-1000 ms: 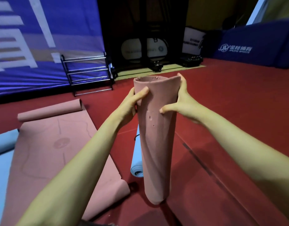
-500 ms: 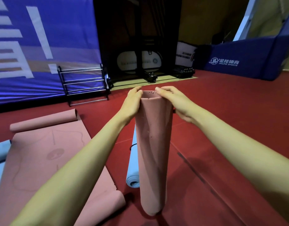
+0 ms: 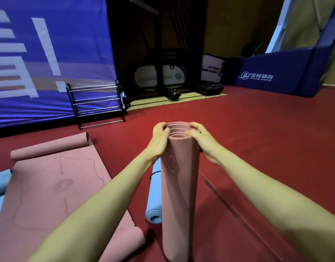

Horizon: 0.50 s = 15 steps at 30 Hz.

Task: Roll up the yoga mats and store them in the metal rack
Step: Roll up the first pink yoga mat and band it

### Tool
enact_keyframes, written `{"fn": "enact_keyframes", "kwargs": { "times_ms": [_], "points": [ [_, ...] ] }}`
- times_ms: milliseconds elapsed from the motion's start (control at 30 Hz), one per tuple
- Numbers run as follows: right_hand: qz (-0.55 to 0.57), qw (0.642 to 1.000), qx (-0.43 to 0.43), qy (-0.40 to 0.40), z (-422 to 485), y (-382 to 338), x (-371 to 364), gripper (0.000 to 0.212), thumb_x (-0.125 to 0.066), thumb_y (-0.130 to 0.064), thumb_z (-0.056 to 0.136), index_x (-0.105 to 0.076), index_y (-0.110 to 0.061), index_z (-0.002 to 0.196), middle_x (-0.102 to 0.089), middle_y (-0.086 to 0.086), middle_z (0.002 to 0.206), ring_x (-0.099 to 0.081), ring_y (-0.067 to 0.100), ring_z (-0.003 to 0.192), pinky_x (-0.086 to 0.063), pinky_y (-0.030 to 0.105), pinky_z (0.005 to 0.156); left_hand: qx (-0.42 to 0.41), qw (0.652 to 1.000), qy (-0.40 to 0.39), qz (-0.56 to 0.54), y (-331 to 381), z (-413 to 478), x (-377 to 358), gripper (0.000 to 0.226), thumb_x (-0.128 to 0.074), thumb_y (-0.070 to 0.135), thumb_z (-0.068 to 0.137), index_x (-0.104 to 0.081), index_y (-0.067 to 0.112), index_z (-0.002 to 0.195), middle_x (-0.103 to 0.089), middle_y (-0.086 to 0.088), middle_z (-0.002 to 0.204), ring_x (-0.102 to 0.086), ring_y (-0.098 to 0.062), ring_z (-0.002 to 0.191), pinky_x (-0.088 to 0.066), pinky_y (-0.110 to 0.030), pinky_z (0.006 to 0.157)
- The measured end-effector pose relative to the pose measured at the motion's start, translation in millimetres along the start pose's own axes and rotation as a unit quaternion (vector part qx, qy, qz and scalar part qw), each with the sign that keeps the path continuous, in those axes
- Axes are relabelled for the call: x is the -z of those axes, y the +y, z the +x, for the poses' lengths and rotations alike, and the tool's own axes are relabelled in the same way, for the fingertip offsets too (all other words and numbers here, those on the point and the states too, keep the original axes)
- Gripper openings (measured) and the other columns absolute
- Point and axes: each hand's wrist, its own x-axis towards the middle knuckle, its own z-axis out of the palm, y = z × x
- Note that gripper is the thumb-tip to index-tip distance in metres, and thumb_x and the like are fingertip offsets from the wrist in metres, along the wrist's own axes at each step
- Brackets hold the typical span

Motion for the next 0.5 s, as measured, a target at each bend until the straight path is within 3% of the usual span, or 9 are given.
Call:
{"fn": "enact_keyframes", "kwargs": {
  "times_ms": [100, 200, 333, 433, 500],
  "points": [
    [0.029, 0.999, 0.011, 0.028, 0.0, 8.6, -2.9, 0.048, -0.058, -0.024, 0.091, -0.043, -0.021, 0.136, -0.047, -0.001, 0.135, -0.046, 0.014, 0.121, -0.037, 0.03, 0.104, 0.01, 0.999, -0.005, -0.032, -4.0, -1.7, -5.9, 0.041, -0.027, 0.018, 0.104, -0.031, 0.006, 0.144, -0.025, -0.008, 0.15, -0.027, -0.016, 0.135, -0.019, -0.02, 0.103],
    [0.027, 0.999, 0.011, 0.041, -1.8, 15.0, -5.7, 0.044, -0.055, -0.022, 0.094, -0.044, -0.017, 0.135, -0.049, 0.001, 0.133, -0.048, 0.011, 0.115, -0.037, 0.023, 0.094, 0.014, 0.999, -0.008, -0.032, -12.2, -0.4, -8.8, 0.041, -0.027, 0.018, 0.104, -0.032, 0.007, 0.143, -0.026, -0.008, 0.15, -0.028, -0.017, 0.135, -0.019, -0.019, 0.104],
    [0.026, 0.998, 0.014, 0.047, -13.5, 38.6, -12.9, 0.04, -0.052, -0.031, 0.095, -0.044, -0.023, 0.134, -0.049, -0.005, 0.131, -0.046, 0.007, 0.114, -0.034, 0.018, 0.09, 0.017, 0.997, -0.013, -0.079, -36.8, -11.4, -17.9, 0.037, -0.029, 0.024, 0.105, -0.036, 0.014, 0.14, -0.032, 0.0, 0.146, -0.034, -0.01, 0.128, -0.025, -0.021, 0.102],
    [0.06, 0.995, 0.017, 0.073, -13.9, 41.7, -15.4, 0.036, -0.048, -0.027, 0.097, -0.045, -0.019, 0.132, -0.05, -0.005, 0.124, -0.049, 0.004, 0.105, -0.037, 0.001, 0.073, 0.024, 0.991, 0.007, -0.133, -38.4, -14.7, -25.6, 0.034, -0.031, 0.027, 0.104, -0.039, 0.019, 0.136, -0.04, 0.002, 0.142, -0.039, -0.011, 0.128, -0.029, -0.02, 0.101],
    [0.07, 0.994, 0.019, 0.079, -14.6, 42.9, -16.1, 0.034, -0.046, -0.023, 0.098, -0.046, -0.017, 0.132, -0.052, -0.005, 0.12, -0.051, -0.001, 0.096, -0.037, -0.003, 0.066, 0.027, 0.986, 0.02, -0.162, -39.2, -16.5, -29.2, 0.03, -0.034, 0.027, 0.104, -0.042, 0.021, 0.132, -0.044, 0.0, 0.139, -0.042, -0.013, 0.128, -0.032, -0.019, 0.099]
  ]
}}
